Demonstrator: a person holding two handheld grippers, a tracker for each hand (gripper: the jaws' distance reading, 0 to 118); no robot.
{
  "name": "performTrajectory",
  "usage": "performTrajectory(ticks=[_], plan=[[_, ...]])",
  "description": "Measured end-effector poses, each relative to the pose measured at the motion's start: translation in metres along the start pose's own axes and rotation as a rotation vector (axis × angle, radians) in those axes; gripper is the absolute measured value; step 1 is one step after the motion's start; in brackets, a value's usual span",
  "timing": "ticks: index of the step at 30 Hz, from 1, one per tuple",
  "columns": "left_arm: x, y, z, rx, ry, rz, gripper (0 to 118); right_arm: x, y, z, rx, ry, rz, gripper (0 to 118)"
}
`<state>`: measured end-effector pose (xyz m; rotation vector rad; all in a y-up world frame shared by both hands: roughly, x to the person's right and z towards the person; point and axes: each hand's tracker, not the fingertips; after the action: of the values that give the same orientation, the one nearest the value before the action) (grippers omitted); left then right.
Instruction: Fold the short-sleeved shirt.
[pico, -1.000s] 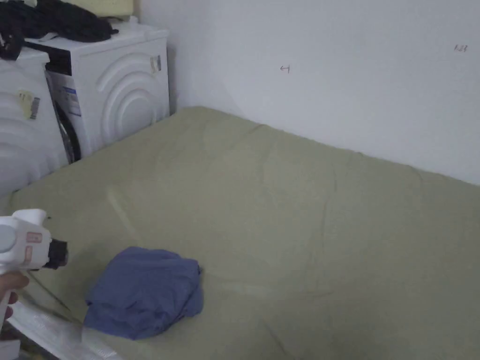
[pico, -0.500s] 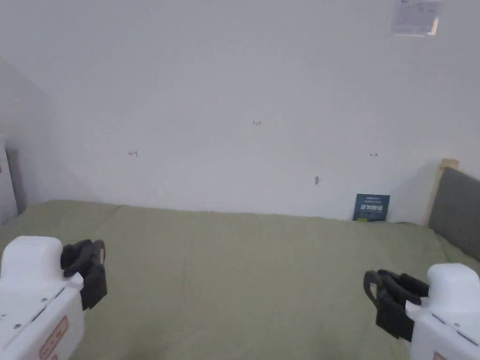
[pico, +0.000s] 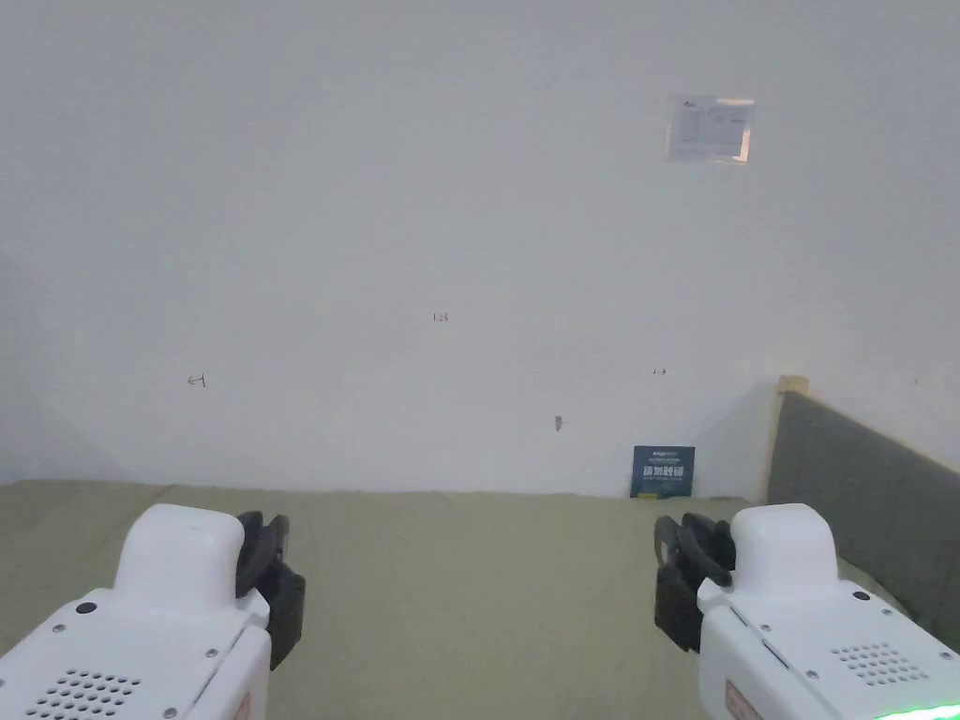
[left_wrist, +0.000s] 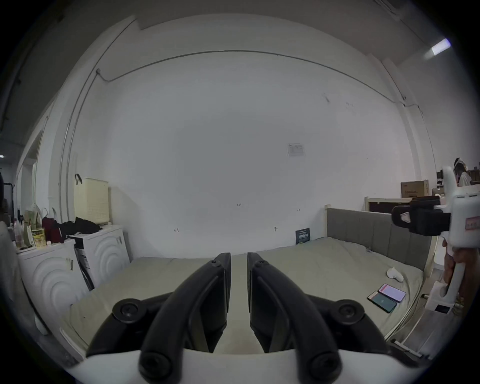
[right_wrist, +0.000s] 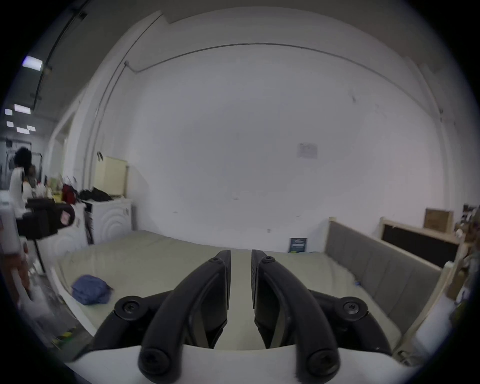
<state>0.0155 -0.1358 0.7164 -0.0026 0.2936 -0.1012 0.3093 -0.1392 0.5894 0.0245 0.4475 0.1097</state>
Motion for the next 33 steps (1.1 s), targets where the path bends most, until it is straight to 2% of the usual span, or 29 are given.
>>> performTrajectory(ticks=[3,6,9,11,12,13,14,15,17,18,19,20,23,26,28,32,33], plan=[[-0.007,0.002,-0.008,-0.005,-0.041,0.111,15,0.005,0.003,-0.003,-0.006,0.009,-0.012,18],[-0.007,0.002,-0.012,0.006,-0.014,0.087,17,0.007,0.006,-0.006,-0.008,0.025,-0.062,18],[-0.011,0.003,-0.014,0.001,-0.017,0.079,18,0.004,0.009,-0.009,-0.011,0.042,-0.054,28],[-0.014,0.002,-0.014,-0.005,-0.006,0.084,25,0.000,0.010,-0.010,-0.018,0.055,-0.046,38],[-0.015,0.002,-0.014,-0.010,0.001,0.088,34,-0.002,0.010,-0.011,-0.018,0.060,-0.045,44],[-0.016,0.002,-0.014,-0.014,0.005,0.093,54,-0.003,0.010,-0.011,-0.016,0.063,-0.046,55],[-0.018,0.001,-0.014,-0.015,0.006,0.099,67,-0.004,0.010,-0.012,-0.014,0.071,-0.050,62],[-0.019,0.000,-0.014,-0.013,0.006,0.103,74,-0.005,0.010,-0.012,-0.016,0.087,-0.055,69],[-0.019,0.000,-0.014,-0.011,0.004,0.105,85,-0.006,0.011,-0.014,-0.018,0.100,-0.067,91],[-0.020,-0.001,-0.014,-0.022,0.000,0.100,93,-0.007,0.010,-0.015,-0.020,0.109,-0.073,104],[-0.020,-0.001,-0.015,-0.031,0.000,0.095,107,-0.007,0.011,-0.014,-0.023,0.114,-0.075,117],[-0.020,-0.001,-0.015,-0.035,0.006,0.090,117,-0.008,0.011,-0.014,-0.023,0.114,-0.080,118],[-0.019,-0.007,-0.018,-0.030,0.023,0.079,118,-0.009,0.013,-0.010,0.025,0.110,-0.111,118],[-0.021,-0.002,-0.019,-0.039,0.029,0.096,118,-0.006,0.021,-0.012,-0.013,0.157,-0.174,118],[-0.021,-0.002,-0.018,-0.035,0.024,0.103,118,-0.007,0.028,-0.012,-0.034,0.120,-0.191,118],[-0.019,0.002,-0.017,-0.042,0.025,0.104,118,-0.015,0.040,-0.010,-0.083,-0.018,-0.190,118],[-0.018,0.001,-0.017,-0.042,0.024,0.099,118,-0.014,0.043,-0.011,-0.098,-0.012,-0.206,118]])
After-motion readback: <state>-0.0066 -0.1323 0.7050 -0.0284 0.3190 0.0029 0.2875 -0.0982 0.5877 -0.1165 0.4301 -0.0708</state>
